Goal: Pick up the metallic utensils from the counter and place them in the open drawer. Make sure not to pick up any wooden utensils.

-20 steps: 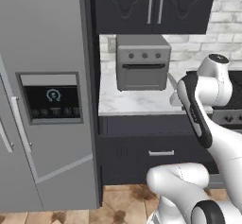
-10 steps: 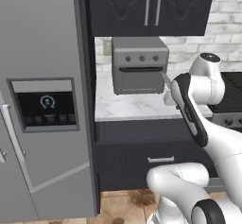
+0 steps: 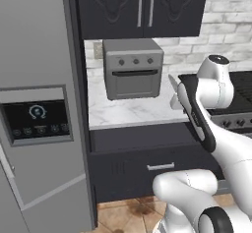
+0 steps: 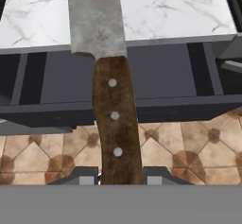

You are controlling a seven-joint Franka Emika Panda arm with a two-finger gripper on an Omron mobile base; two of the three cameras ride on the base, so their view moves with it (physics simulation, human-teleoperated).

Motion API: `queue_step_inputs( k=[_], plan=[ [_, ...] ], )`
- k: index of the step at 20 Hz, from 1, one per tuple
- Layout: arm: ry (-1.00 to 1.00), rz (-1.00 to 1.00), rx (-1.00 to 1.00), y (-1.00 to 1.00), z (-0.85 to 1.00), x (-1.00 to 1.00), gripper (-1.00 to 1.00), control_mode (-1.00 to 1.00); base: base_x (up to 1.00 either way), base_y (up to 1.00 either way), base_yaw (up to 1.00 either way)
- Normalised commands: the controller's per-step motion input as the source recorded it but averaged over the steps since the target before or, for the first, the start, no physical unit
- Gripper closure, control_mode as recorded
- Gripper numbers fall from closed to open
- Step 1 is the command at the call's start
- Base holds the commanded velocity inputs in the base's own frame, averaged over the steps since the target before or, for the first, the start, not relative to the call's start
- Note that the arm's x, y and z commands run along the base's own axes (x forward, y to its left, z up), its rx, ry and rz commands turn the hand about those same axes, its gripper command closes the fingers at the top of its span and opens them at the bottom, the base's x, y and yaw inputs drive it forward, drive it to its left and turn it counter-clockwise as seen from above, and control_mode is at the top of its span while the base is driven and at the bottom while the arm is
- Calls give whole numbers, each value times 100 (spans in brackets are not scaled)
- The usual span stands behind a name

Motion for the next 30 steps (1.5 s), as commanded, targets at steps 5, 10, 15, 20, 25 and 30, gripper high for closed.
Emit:
queue_step_inputs(
  k=[5, 10, 15, 20, 25, 30],
  plan=[
    [0, 0, 0, 0, 0, 0, 100, 100, 27, 12, -19],
    [0, 0, 0, 0, 0, 0, 100, 100, 5, 4, -3],
    [0, 0, 0, 0, 0, 0, 100, 100, 38, 9, 0],
    [0, 0, 0, 0, 0, 0, 100, 100, 50, 4, 0],
    [0, 0, 0, 0, 0, 0, 100, 100, 0, 0, 0],
    [0, 0, 0, 0, 0, 0, 100, 100, 0, 0, 0]
  ],
)
